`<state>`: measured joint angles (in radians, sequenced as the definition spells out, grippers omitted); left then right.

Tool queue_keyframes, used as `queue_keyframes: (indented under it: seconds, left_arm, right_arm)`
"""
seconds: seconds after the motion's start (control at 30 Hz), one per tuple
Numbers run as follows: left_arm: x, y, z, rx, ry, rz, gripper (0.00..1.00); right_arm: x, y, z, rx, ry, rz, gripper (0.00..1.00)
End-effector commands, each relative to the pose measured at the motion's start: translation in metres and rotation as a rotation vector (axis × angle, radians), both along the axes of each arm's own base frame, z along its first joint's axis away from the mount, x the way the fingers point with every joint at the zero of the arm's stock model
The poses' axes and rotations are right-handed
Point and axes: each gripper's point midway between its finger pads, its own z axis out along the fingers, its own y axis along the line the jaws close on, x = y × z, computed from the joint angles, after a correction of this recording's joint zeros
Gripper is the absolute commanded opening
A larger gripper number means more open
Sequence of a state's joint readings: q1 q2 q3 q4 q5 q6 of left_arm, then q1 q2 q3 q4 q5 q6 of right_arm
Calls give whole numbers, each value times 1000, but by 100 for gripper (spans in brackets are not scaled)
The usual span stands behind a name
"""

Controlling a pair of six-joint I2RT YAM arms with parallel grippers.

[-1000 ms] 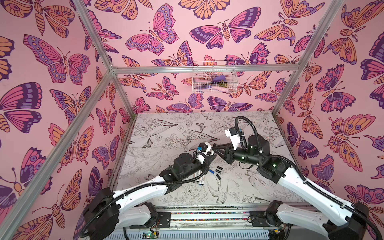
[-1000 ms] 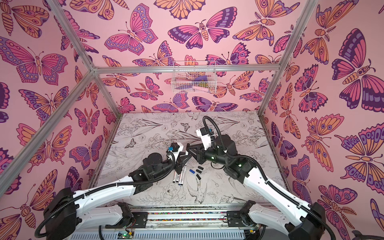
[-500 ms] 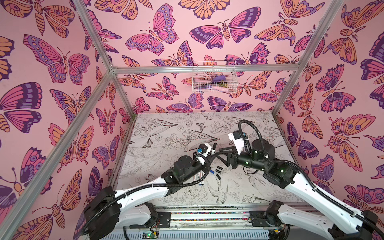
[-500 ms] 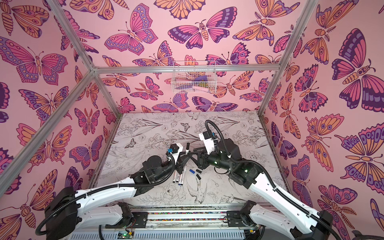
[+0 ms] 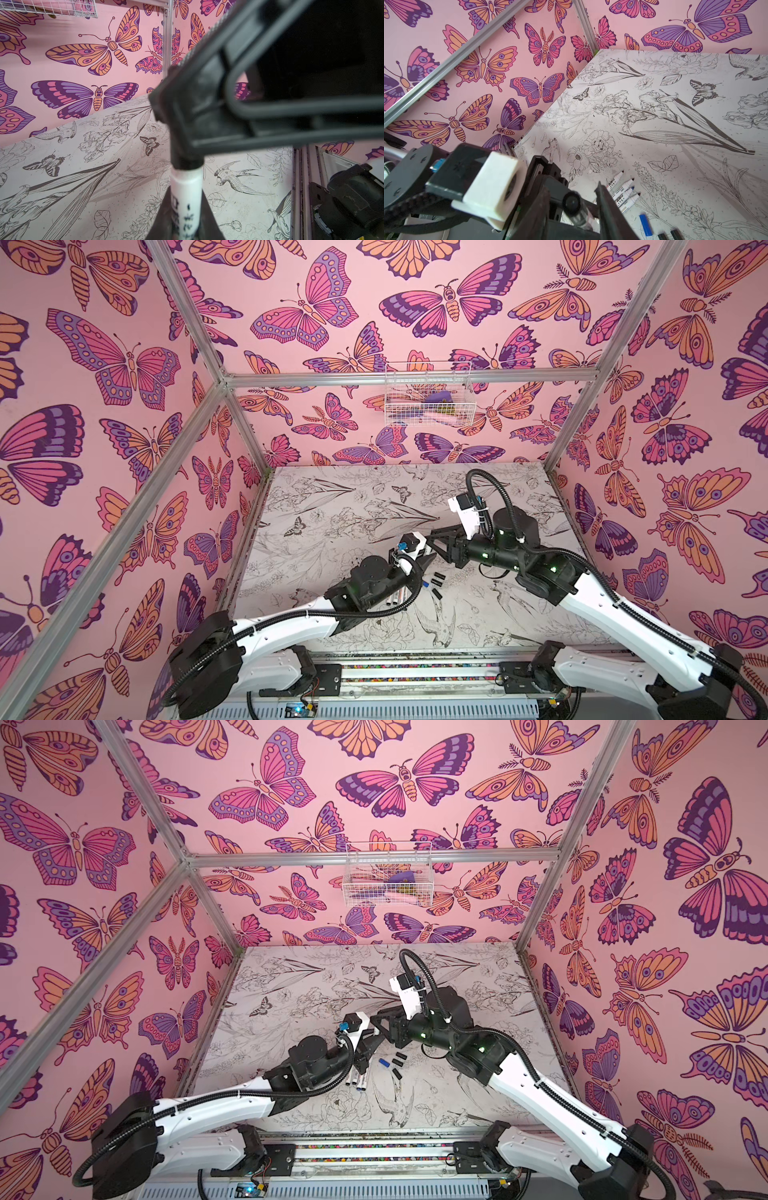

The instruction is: Insert the pens into the pen caps

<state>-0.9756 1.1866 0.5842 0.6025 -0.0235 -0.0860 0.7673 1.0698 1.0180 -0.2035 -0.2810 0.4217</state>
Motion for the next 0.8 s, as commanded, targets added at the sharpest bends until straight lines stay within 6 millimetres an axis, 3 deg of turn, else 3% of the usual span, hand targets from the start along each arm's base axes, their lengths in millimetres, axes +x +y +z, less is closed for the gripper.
queue_keyframes:
  seconds: [0.0,0.33,0.6,0.77]
  left_arm:
    - [-2,1,0,-6,-19,0,0]
    - [-3,1,-3,-1,-14,-5,0]
    - [-2,1,-2,3,-23,0,0]
    - [1,3,3,0,-39,22,0]
  right_arm:
    - [0,5,23,51,-41,17,38]
    - [2,6,27,53,-50,16,33]
    - [4,8,13,28,-13,16,13]
    - [2,5,4,7,12,8,10]
